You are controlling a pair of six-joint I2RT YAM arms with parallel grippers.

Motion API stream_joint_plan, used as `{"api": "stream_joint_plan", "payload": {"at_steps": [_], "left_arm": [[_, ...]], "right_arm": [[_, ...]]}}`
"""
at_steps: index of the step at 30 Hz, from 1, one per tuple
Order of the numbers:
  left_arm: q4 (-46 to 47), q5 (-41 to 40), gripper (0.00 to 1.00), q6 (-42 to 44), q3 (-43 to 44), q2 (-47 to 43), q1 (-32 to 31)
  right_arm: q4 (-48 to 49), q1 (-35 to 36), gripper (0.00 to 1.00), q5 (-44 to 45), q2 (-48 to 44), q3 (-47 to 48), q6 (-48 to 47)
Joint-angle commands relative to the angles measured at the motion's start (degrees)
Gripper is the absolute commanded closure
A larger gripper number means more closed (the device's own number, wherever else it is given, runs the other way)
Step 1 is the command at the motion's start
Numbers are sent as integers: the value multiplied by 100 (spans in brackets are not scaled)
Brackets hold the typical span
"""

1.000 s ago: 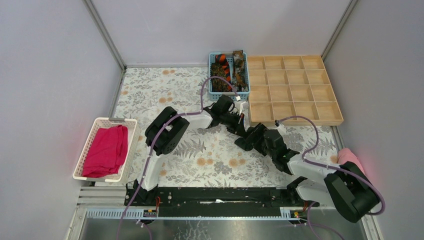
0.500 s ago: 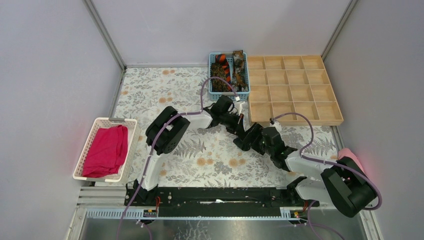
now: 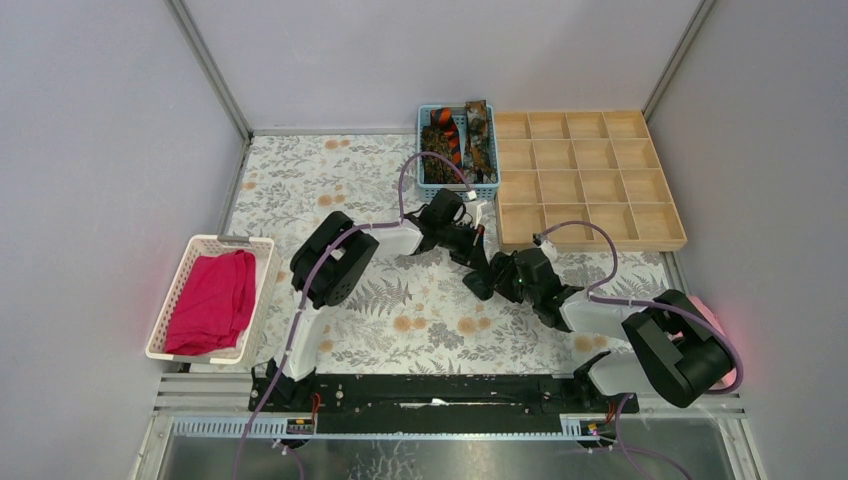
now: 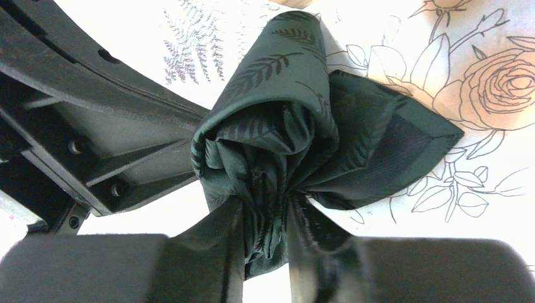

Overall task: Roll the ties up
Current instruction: Pick up the tie at the center of the board.

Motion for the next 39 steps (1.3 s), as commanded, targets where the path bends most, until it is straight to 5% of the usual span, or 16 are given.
{"api": "stream_joint_plan", "payload": {"at_steps": [1,5,21,31,39], "left_arm": [[108,178,100,56,-13,50,-64],[8,84,100,86,-40,-110,-56],[-860,-2106,100,-337,-395,-2404,288],[-447,-2174,100,-479,-843,-2768,289],[-255,-2029,100,-484,-929,-2760,288]], "right_arm": [[-934,21,84,115,323,26,-302],[-1257,13,100,218,154,211,-515],[-4292,25,100,1621,-1871,1955,-1786],[-4401,-135,100,2559,-388,3347,-2436],[-4018,-695,100,2288,561,3906,-2848]]}}
